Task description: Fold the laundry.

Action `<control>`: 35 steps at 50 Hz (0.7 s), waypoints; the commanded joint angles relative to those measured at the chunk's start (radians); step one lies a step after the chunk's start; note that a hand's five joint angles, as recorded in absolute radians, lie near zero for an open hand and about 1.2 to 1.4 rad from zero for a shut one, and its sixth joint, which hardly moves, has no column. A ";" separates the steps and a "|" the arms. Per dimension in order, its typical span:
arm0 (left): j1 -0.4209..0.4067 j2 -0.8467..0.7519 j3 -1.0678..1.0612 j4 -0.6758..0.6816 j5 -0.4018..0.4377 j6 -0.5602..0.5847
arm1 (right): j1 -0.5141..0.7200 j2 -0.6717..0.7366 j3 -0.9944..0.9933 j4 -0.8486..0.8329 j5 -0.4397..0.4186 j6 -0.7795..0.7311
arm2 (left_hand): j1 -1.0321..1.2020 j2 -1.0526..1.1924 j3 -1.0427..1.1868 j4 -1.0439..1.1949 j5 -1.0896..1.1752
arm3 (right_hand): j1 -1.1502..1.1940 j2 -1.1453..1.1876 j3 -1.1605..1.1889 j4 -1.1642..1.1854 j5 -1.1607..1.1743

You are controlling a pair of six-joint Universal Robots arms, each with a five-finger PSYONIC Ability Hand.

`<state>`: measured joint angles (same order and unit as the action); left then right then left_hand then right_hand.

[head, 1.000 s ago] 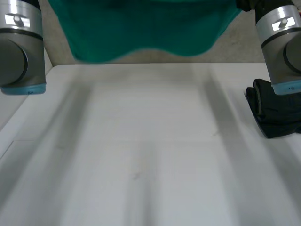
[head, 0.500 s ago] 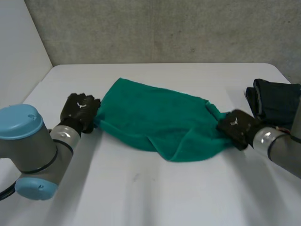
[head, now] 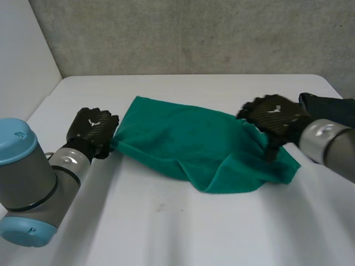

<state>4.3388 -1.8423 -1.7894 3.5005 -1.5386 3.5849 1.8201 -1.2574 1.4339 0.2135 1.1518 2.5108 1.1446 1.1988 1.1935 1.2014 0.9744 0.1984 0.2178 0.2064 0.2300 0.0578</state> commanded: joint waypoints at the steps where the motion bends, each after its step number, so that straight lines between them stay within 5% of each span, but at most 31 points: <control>1: 0.005 0.034 -0.002 0.000 0.002 0.000 | 0.131 0.252 -0.240 0.179 0.022 -0.059 | 0.252 0.197 0.203 0.195 0.247 | -0.024 -0.043 -0.032 -0.055 -0.058; 10: 0.007 0.054 -0.002 0.000 0.002 -0.001 | 0.150 0.463 -0.455 0.282 0.155 -0.175 | 0.252 0.197 0.203 0.195 0.247 | 0.162 0.143 0.154 0.131 0.128; 22: 0.013 0.063 -0.002 0.000 0.002 -0.001 | 0.148 0.523 -0.487 0.283 0.177 -0.178 | 0.252 0.197 0.203 0.195 0.247 | 0.324 0.304 0.316 0.292 0.290; 26: 0.013 0.064 -0.002 0.000 0.002 -0.001 | 0.145 0.516 -0.481 0.282 0.177 -0.176 | 0.252 0.197 0.203 0.195 0.247 | 0.540 0.521 0.532 0.509 0.506; 27: 0.013 0.066 -0.002 0.000 0.002 -0.001 | 0.140 0.509 -0.481 0.279 0.175 -0.175 | 0.252 0.197 0.203 0.195 0.247 | 0.812 0.792 0.804 0.780 0.778; 31: 0.013 0.077 -0.002 -0.003 -0.002 -0.001 | 0.137 0.468 -0.469 0.248 0.178 -0.158 | 0.252 0.197 0.203 0.195 0.247 | 1.197 1.178 1.189 1.165 1.163; 35: 0.016 0.106 -0.002 -0.014 -0.005 0.000 | 0.137 0.382 -0.431 0.198 0.184 -0.135 | 0.252 0.197 0.203 0.195 0.247 | 1.198 1.178 1.190 1.166 1.164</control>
<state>4.3516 -1.7681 -1.7917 3.4981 -1.5396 3.5838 1.9596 -0.7739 0.9612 0.4727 1.3289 2.3470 1.1446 1.1988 1.1935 1.2016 0.9745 0.9716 1.1476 1.1409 1.1498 0.9486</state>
